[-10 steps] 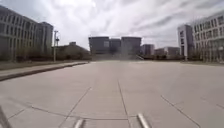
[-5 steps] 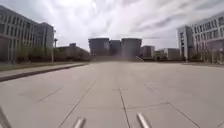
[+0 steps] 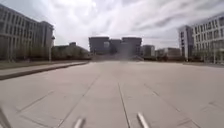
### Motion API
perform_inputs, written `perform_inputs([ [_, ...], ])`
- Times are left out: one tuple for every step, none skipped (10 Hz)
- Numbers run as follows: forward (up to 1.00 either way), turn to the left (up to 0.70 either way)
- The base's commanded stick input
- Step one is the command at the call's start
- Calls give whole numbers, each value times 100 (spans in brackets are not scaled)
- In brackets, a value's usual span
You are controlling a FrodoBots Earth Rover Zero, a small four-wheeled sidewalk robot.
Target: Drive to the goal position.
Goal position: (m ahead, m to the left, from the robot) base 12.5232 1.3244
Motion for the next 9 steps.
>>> perform_inputs([
  [100,0],
  [100,0],
  [100,0],
  [100,0],
  [100,0],
  [100,0],
  [100,0],
  [100,0],
  [100,0],
])
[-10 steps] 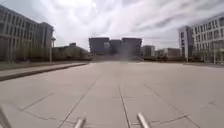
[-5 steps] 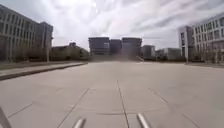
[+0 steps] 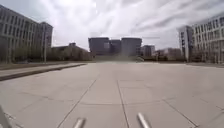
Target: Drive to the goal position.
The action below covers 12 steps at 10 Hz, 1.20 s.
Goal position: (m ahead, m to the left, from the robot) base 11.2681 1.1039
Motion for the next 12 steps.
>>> perform_inputs([
  [100,0],
  [100,0],
  [100,0],
  [100,0],
  [100,0],
  [100,0],
  [100,0],
  [100,0],
  [100,0],
  [100,0],
  [100,0],
  [100,0],
])
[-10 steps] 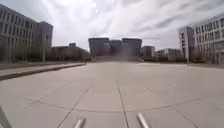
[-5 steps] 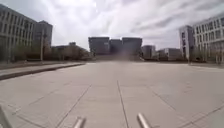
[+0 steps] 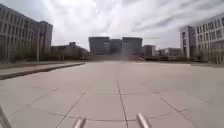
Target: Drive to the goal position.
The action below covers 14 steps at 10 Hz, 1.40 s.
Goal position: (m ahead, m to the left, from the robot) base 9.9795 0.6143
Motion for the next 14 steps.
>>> perform_inputs([
  [100,0],
  [100,0],
  [100,0],
  [100,0],
  [100,0],
  [100,0],
  [100,0],
  [100,0],
  [100,0],
  [100,0],
  [100,0],
  [100,0],
  [100,0],
  [100,0],
])
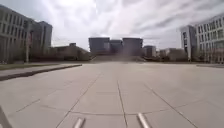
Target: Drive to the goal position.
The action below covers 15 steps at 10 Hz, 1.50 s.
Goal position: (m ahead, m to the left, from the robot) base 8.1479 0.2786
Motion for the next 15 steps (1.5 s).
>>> perform_inputs([
  [100,0],
  [100,0],
  [100,0],
  [100,0],
  [100,0],
  [100,0],
  [100,0],
  [100,0],
  [100,0],
  [100,0],
  [100,0],
  [100,0],
  [100,0],
  [100,0],
  [100,0],
])
